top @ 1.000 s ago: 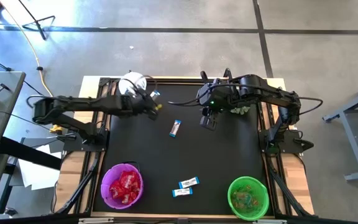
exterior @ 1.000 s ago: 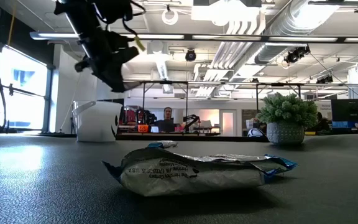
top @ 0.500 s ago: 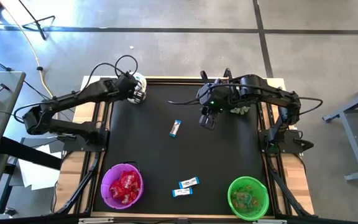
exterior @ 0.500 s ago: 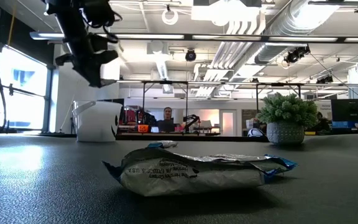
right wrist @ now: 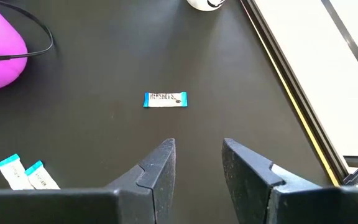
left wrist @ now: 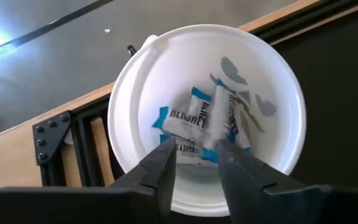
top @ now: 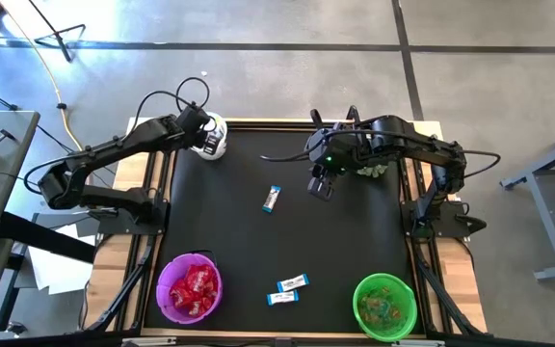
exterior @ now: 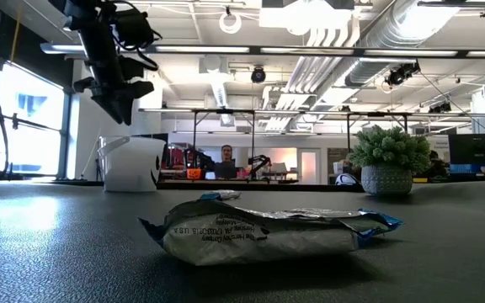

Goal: Sort candy
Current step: Put the white chocolate into the white bucket

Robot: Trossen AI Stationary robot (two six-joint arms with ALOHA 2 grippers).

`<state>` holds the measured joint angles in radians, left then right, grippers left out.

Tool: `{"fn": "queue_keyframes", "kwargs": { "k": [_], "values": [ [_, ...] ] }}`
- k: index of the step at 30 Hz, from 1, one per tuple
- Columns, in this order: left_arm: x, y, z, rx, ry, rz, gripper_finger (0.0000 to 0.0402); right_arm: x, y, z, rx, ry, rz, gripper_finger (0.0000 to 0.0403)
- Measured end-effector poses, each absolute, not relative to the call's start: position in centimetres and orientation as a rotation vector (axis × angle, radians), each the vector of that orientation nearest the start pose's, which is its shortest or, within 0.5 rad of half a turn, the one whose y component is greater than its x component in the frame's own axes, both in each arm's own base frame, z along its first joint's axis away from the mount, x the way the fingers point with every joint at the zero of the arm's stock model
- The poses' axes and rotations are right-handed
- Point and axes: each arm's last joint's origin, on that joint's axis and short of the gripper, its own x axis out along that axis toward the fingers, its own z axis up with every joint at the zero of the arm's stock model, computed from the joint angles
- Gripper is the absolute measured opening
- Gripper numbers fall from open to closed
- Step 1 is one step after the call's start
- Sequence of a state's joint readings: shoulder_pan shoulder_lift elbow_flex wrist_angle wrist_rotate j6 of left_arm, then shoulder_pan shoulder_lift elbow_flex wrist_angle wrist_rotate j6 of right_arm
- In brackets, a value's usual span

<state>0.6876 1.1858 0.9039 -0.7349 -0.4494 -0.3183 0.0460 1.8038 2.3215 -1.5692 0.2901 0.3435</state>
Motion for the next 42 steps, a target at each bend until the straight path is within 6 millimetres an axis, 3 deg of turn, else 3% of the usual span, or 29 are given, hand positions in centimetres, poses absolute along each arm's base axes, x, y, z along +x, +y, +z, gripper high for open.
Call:
{"fn": "queue_keyframes", "kwargs": {
  "k": [5, 11, 16, 23, 27, 31, 42],
  "values": [
    [16.7, 14.8, 25.7, -0.506, 0.862, 1.087, 0.0132, 31.2, 0.6, 45.1, 0.133, 0.986, -0.394, 0.0126],
    [18.7, 12.4, 25.6, -0.767, 0.852, 0.624, 0.0135, 31.2, 0.6, 45.1, 0.132, 0.986, -0.394, 0.0126],
    [20.5, 9.6, 25.7, -0.777, 0.863, 0.533, 0.0131, 31.2, 0.6, 45.1, 0.128, 0.987, -0.392, 0.0126],
    [24.7, 7.0, 25.6, -0.737, 0.706, 0.476, 0.0131, 31.2, 0.6, 45.1, 0.124, 0.989, -0.39, 0.0126],
    [27.2, 6.7, 23.8, -0.742, 0.685, 0.499, 0.0131, 31.2, 0.6, 45.1, 0.107, 0.993, -0.379, 0.0126],
    [28.9, 6.5, 20.7, -0.768, 0.774, 0.526, 0.0131, 31.2, 0.6, 45.1, 0.099, 0.995, -0.374, 0.0126],
    [32.1, 5.5, 15.6, -0.78, 0.84, 0.47, 0.0131, 31.2, 0.7, 45.1, 0.057, 1.006, -0.34, 0.0126]
  ]
}}
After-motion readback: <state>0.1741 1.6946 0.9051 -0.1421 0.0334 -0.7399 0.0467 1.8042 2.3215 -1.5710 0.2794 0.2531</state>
